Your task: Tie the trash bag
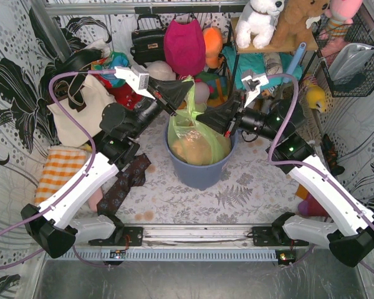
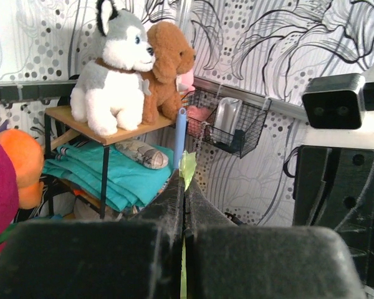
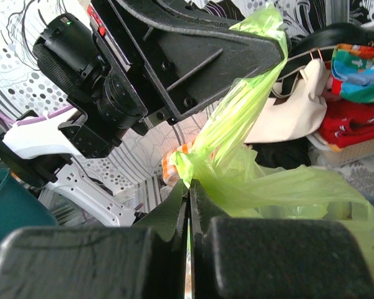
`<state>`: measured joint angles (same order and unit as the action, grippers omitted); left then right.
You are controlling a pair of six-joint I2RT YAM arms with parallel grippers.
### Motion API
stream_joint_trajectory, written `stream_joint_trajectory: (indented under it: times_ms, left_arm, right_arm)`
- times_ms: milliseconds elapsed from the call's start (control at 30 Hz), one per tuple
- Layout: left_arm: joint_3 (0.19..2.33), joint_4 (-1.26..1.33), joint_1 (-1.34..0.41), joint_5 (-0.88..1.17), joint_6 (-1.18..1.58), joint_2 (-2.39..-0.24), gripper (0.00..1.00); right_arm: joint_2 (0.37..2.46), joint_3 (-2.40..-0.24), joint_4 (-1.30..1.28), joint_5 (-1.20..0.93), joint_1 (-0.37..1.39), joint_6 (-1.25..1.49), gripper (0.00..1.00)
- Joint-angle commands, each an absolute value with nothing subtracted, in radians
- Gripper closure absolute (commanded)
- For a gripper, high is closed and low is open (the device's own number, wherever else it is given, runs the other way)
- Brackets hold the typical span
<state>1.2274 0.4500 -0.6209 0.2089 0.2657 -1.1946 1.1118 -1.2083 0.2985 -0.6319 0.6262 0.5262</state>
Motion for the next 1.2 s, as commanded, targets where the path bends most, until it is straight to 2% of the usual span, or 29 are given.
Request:
stream_joint_trajectory:
  times_ms: [0,467,933,1167]
  left_arm:
    - [1.259,0.401,-0.615,0.143,0.221,-1.182,1.0]
    - [1.285,0.326,-0.615,0.08,0.21,-1.203,1.0]
    - [1.281,0.361,-0.615,0.12,0.228,-1.199,1.0]
    - [1.282,0.359,-0.614,0.125,0.233,-1.203,1.0]
  right_arm:
    - [1.082,-1.247,0.212,-0.567,0.649,0.534,1.0]
    - [1.085,-1.303,0.133,-0.494,0.68,0.563,1.0]
    - [1.146,-1.399,0.098,-0.453,0.718,0.583,1.0]
    - [1.141,-1.402,-0.028,-0.301,0.793,0.604,1.0]
